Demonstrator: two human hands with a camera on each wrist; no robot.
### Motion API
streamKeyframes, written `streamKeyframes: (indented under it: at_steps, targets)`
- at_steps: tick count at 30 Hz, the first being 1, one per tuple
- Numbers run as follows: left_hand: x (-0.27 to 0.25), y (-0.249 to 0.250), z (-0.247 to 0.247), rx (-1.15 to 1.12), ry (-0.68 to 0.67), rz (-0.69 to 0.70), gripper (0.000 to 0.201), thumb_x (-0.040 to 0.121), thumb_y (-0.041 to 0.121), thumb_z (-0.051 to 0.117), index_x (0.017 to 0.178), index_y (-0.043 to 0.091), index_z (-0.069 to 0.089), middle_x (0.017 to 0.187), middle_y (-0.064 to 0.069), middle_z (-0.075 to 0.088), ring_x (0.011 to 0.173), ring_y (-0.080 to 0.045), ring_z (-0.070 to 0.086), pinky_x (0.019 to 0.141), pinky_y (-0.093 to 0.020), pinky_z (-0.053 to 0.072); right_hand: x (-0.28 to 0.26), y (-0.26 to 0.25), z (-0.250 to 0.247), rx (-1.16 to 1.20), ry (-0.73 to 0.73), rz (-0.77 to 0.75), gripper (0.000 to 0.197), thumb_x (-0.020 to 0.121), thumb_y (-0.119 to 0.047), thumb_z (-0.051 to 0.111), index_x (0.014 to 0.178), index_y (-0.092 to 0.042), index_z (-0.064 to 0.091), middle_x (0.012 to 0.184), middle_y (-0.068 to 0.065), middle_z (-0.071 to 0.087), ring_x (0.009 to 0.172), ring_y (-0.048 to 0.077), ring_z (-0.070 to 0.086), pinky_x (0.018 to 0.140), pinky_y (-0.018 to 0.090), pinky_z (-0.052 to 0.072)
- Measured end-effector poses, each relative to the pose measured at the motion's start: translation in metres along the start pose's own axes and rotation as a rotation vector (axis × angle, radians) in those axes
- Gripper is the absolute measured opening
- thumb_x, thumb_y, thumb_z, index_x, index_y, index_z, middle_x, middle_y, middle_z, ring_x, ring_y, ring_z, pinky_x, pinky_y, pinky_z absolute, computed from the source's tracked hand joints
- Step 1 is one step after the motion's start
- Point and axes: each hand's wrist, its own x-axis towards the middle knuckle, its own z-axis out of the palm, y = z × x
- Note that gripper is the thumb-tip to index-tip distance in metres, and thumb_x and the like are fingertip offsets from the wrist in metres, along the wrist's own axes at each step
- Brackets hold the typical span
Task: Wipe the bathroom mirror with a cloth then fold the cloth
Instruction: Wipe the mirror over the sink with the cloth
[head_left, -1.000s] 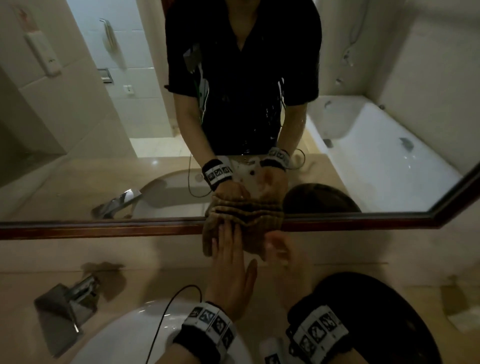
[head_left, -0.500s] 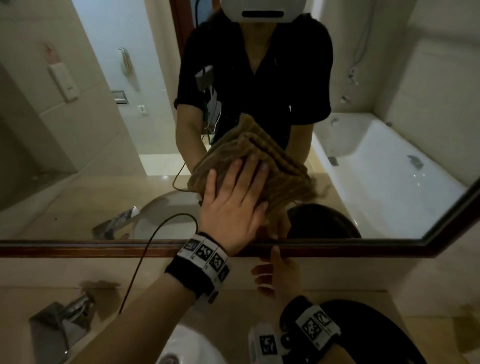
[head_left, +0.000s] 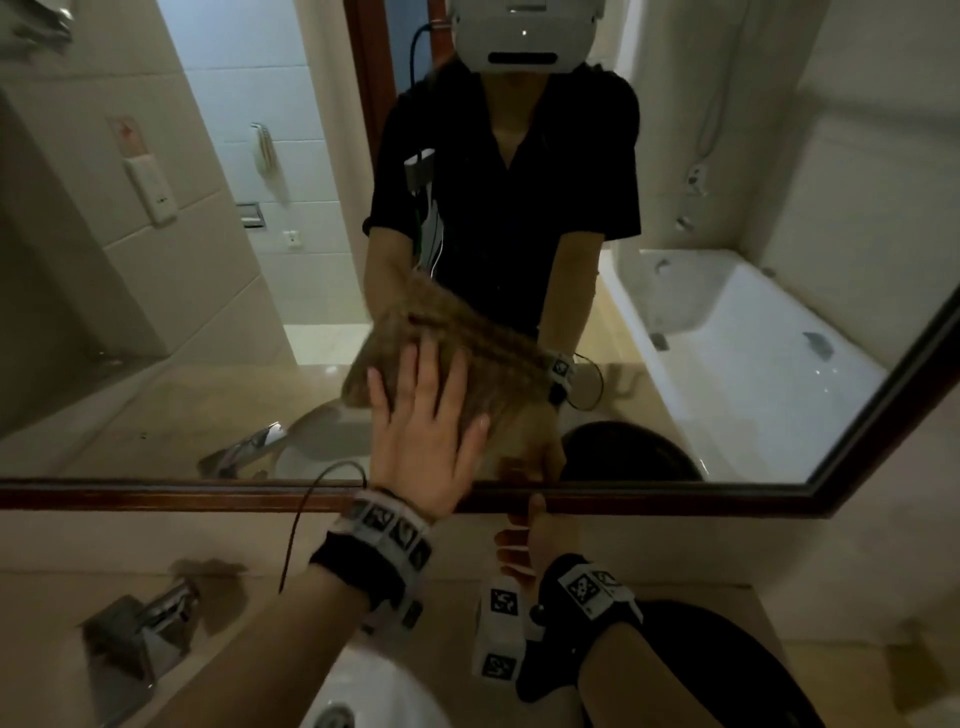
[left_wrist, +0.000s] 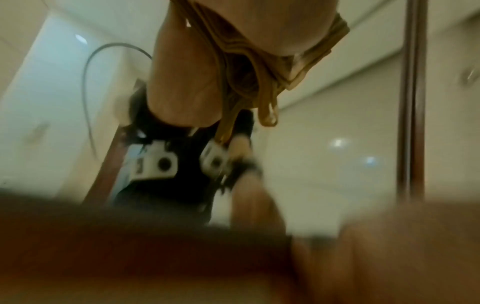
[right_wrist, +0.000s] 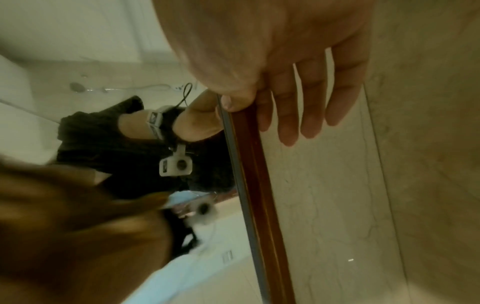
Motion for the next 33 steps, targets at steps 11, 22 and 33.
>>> streamKeyframes:
  at_steps: [11,22,33]
  targets:
    - [-0.032,-0.008,0.028,0.172,-0.175,0.318,0.060,0.095,0.046,0.042,0.152,0.037,0.025,0.150,-0.005,0.035,0.136,-0.028,0.034,0.117,-0.055,0.005,0.006,-0.003,-0.009,-0.082,-0.022,-0.003,0.051,0.102,-0.042,0.035,0.088,-0.003,0.063,0.076,0.013,0.068,0.069,0.029,0.063,0.063,0.032,0.048]
    - [0.065,0.011,-0.041,-0.022,0.141,-0.063,0.058,0.101,0.048,0.029,0.155,0.030,0.020,0.162,-0.015,0.011,0.149,-0.032,0.009,0.114,-0.066,-0.006,0.007,-0.001,-0.006,-0.109,0.001,-0.007,0.050,0.102,-0.043,0.033,0.087,-0.005,0.061,0.070,0.009,0.068,0.065,0.025,0.061,0.066,0.032,0.042]
    - [-0.060,-0.003,0.050,0.139,-0.374,0.559,0.060,0.095,0.047,0.042,0.152,0.036,0.027,0.152,0.004,0.039,0.139,-0.021,0.032,0.117,-0.055,-0.004,0.012,0.002,-0.008,-0.099,-0.085,-0.017,0.033,0.104,-0.028,0.032,0.104,-0.008,0.057,0.087,0.008,0.063,0.070,0.023,0.056,0.065,0.031,0.040]
